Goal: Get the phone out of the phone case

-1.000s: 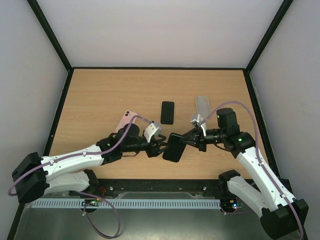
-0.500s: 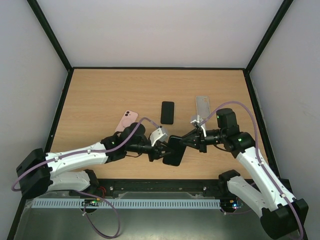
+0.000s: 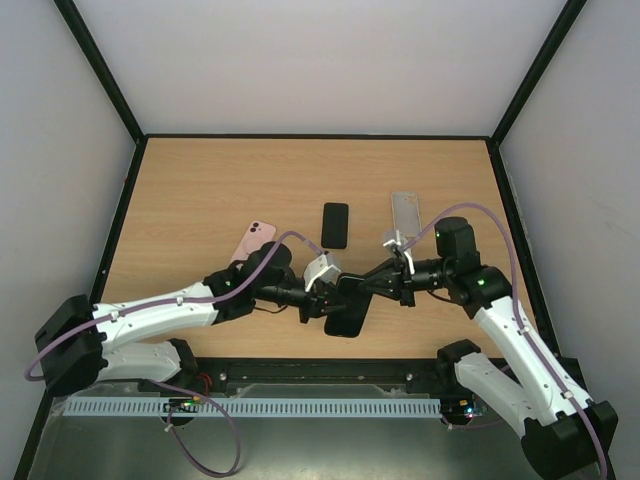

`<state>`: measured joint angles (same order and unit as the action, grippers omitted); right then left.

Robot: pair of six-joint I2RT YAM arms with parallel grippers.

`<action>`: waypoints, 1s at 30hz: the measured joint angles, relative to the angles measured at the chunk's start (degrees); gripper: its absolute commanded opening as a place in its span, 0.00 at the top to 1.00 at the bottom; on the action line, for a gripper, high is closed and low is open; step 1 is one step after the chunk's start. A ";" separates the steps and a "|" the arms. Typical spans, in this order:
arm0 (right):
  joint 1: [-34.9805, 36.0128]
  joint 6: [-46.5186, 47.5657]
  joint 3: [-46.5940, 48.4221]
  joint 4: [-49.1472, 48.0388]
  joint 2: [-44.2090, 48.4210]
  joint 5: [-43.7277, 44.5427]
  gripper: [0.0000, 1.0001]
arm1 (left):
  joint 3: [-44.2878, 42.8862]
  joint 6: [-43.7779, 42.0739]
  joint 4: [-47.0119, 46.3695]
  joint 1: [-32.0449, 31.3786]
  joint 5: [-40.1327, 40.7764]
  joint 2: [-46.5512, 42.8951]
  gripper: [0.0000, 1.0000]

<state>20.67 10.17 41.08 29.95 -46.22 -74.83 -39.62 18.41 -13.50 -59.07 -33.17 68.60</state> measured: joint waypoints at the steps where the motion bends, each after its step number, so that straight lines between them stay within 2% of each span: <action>1: 0.00 -0.26 -0.07 -0.24 0.20 -0.31 0.93 | 0.00 0.48 -0.22 0.00 -0.33 -0.11 0.97; 2: 0.00 -0.85 -0.11 -0.66 0.48 -0.55 0.86 | 0.00 0.87 -0.42 0.02 -0.50 -0.28 0.97; 4: 0.00 -2.71 -0.11 -2.03 0.59 -0.76 0.60 | 0.00 1.88 -0.72 0.20 -0.50 -0.72 0.98; 6: 0.00 -5.42 -0.07 -4.22 0.37 0.02 0.45 | 0.00 3.82 -1.46 0.74 0.24 -1.11 0.98; 8: 0.00 -6.99 0.33 -5.40 0.02 0.63 0.39 | 0.00 6.45 -3.15 1.64 0.33 -1.73 0.97; 11: 0.00 -7.08 1.57 -5.84 -0.63 1.57 0.35 | 0.31 10.49 -6.43 4.13 0.35 -3.63 0.98; 15: 0.00 -3.28 2.08 -4.55 -0.72 2.23 0.35 | 1.51 14.51 -10.95 6.95 0.11 -7.19 0.97; 22: 0.00 7.74 2.01 2.84 1.09 0.39 0.56 | 2.95 18.08 -14.58 8.00 -0.72 -9.94 0.98; 30: 0.04 17.18 2.21 9.66 2.47 -0.28 0.71 | 3.04 19.98 -16.57 8.00 -3.26 -7.98 0.98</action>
<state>20.71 27.35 43.29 39.62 -43.75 -75.11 -36.58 38.39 -30.06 -51.07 -36.42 60.62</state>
